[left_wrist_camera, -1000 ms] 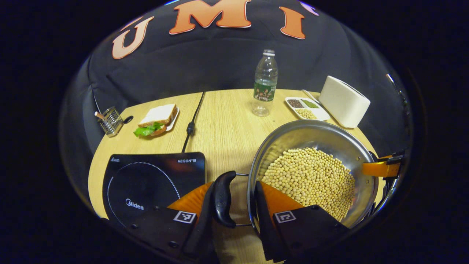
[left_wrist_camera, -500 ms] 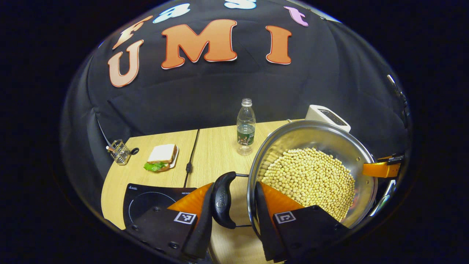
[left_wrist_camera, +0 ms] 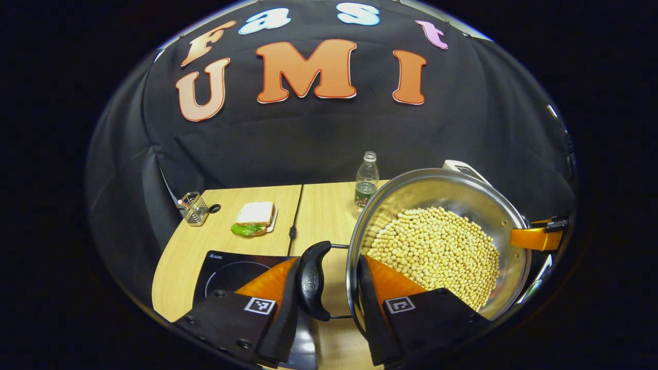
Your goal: First push the handle of the pot to place it horizontally, then grasp the pot with both hands and set it on the induction cooktop.
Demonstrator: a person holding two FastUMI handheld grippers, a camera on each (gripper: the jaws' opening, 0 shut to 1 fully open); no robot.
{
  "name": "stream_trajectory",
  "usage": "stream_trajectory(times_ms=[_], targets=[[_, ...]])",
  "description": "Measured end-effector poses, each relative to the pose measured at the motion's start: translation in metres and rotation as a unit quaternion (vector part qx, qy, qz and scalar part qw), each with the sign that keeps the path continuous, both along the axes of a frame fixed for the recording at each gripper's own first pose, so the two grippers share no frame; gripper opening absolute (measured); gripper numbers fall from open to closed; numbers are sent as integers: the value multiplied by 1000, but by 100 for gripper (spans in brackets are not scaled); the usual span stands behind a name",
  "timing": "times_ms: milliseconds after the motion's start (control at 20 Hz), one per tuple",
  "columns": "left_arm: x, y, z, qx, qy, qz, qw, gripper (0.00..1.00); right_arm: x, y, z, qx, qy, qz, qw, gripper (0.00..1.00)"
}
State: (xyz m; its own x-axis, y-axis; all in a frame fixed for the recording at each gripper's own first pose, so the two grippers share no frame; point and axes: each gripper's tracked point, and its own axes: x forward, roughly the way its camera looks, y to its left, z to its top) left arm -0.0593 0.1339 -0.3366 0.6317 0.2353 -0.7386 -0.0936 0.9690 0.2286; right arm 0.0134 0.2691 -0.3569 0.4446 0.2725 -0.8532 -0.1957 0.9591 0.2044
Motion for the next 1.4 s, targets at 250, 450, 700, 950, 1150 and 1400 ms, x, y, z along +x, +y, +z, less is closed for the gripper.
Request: stream_trajectory(times_ms=[250, 450, 700, 950, 1150, 1400], targets=[[-10, 61, 14, 2, 6, 7, 1000, 63, -9, 61, 7, 2, 5, 3, 1000, 50], [-15, 114, 28, 9, 5, 24, 1000, 63, -15, 116, 15, 10, 9, 18, 1000, 50], [-20, 175, 41, 12, 11, 51, 999, 63, -16, 179, 21, 19, 4, 44, 999, 50], [-28, 219, 49, 19, 15, 72, 997, 63, -21, 227, 20, 28, 7, 66, 997, 50], [-37, 255, 45, 23, 19, 86, 996, 63, -29, 258, 14, 30, 13, 79, 996, 50], [-43, 284, 31, 23, 25, 92, 995, 62, -41, 280, 0, 30, 22, 83, 996, 50]])
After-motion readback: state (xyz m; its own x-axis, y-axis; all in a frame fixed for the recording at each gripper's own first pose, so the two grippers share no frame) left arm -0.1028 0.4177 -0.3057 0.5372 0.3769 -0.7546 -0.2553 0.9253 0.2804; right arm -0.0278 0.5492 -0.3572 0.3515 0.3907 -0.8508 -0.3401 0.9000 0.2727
